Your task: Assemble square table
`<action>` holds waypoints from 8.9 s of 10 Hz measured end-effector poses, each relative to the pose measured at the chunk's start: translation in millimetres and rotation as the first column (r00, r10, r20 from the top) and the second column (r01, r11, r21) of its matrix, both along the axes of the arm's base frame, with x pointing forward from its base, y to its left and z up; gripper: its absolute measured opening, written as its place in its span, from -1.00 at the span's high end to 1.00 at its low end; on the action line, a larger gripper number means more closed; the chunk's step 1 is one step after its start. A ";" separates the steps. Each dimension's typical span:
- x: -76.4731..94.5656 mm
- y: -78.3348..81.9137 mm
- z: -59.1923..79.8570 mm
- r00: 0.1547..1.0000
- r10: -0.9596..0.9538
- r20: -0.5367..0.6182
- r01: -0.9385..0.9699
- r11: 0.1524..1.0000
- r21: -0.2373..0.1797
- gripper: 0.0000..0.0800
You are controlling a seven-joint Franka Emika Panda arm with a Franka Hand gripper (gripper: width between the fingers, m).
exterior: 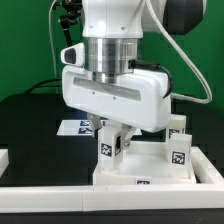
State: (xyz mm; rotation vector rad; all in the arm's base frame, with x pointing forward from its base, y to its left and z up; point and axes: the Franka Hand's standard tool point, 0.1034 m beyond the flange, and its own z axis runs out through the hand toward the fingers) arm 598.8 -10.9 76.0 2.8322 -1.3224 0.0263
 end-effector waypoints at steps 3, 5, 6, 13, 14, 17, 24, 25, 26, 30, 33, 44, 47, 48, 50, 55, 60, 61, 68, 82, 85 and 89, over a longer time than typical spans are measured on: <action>0.0 0.0 -0.2 0.978 -0.209 0.004 0.209 0.978 0.003 0.28; -0.3 0.1 -1.0 0.939 -0.344 0.012 0.343 0.939 0.004 0.28; -0.9 0.0 -1.2 0.878 -0.477 0.034 0.477 0.879 0.008 0.28; 15.9 -1.5 -1.3 0.432 -0.902 0.005 0.895 0.429 0.118 0.20; 15.5 -1.0 -1.6 0.474 -0.880 0.009 0.874 0.472 0.117 -0.14; 9.9 11.8 -1.2 0.847 -0.529 0.049 0.526 0.848 0.070 -0.60; 19.9 10.9 -0.7 0.999 0.029 0.042 -0.027 0.998 -0.064 -0.58; 19.9 10.7 -0.7 0.999 0.029 0.042 -0.027 0.998 -0.064 -0.23; 19.8 10.9 -1.1 0.999 -0.020 0.046 0.022 0.998 -0.061 -0.23; 19.9 8.8 -0.9 0.914 -0.399 0.070 0.401 0.916 -0.020 0.29; 21.7 6.3 -1.3 0.678 -0.733 0.058 0.729 0.681 0.076 0.29; 28.3 12.4 -0.8 0.918 -0.375 0.128 0.373 0.927 0.041 -0.62; 31.1 6.1 1.1 0.988 0.103 0.115 -0.096 0.993 -0.066 -0.62; 31.8 5.5 1.0 0.980 0.165 0.113 -0.157 0.985 -0.074 -0.62; 31.6 5.5 0.7 0.986 0.118 0.117 -0.110 0.992 -0.069 -0.60; 29.8 4.3 -1.2 0.976 -0.173 0.131 0.178 0.983 -0.030 0.27; 26.3 9.1 0.0 0.562 -0.827 0.032 0.821 0.562 0.099 0.27; 26.5 9.1 -1.1 0.465 -0.885 0.020 0.878 0.464 0.115 0.27; 33.3 17.2 -0.7 0.920 -0.370 0.126 0.370 0.929 0.028 -0.61; 27.6 9.0 0.2 0.803 -0.593 0.061 0.592 0.805 0.032 0.27; 20.2 6.5 -3.7 0.439 -0.896 -0.061 0.885 0.420 0.204 0.27; 19.3 13.5 -3.4 0.665 -0.747 0.018 0.738 0.660 0.143 -0.18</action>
Offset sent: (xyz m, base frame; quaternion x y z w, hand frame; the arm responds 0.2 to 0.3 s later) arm 0.0000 0.0000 0.0000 0.0000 0.0000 0.1938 0.9810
